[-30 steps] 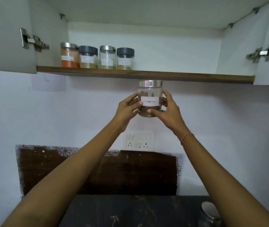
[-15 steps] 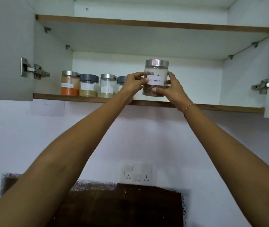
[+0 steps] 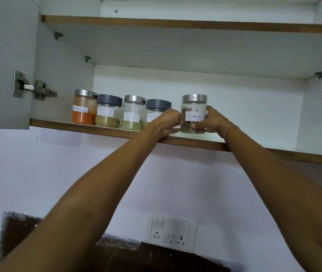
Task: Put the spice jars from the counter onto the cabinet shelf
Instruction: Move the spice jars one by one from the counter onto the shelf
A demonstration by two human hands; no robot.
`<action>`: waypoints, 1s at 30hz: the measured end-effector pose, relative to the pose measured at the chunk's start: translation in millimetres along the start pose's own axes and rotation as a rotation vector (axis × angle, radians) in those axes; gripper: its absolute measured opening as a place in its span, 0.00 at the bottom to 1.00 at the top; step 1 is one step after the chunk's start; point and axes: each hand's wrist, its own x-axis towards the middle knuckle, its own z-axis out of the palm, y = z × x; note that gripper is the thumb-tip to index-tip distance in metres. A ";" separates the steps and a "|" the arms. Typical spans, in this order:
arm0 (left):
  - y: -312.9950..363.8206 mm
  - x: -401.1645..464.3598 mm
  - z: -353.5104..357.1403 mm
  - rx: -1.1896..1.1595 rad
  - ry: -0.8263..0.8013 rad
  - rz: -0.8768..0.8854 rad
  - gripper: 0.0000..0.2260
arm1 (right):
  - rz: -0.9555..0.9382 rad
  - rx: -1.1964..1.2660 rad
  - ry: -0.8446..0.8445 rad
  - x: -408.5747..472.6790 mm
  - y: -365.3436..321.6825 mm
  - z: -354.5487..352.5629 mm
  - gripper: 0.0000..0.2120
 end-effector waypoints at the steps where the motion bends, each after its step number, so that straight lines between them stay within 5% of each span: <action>1: -0.5 1.9 -1.1 -0.005 0.002 -0.021 0.11 | 0.012 0.003 -0.034 4.4 -0.7 4.4 0.27; 14: -1.4 7.5 -2.1 0.081 0.141 -0.061 0.12 | 0.119 0.088 -0.106 27.9 2.9 32.1 0.28; 19: -3.6 3.8 3.8 0.342 0.250 0.019 0.08 | 0.188 0.022 -0.083 15.4 0.1 30.0 0.32; 25: -11.9 -20.1 15.4 0.852 0.529 0.424 0.13 | 0.024 -0.317 0.067 -12.1 -10.7 27.0 0.35; 30: -38.4 -51.3 20.4 1.143 0.478 0.813 0.18 | -0.204 -0.456 0.342 -51.2 -16.2 33.1 0.26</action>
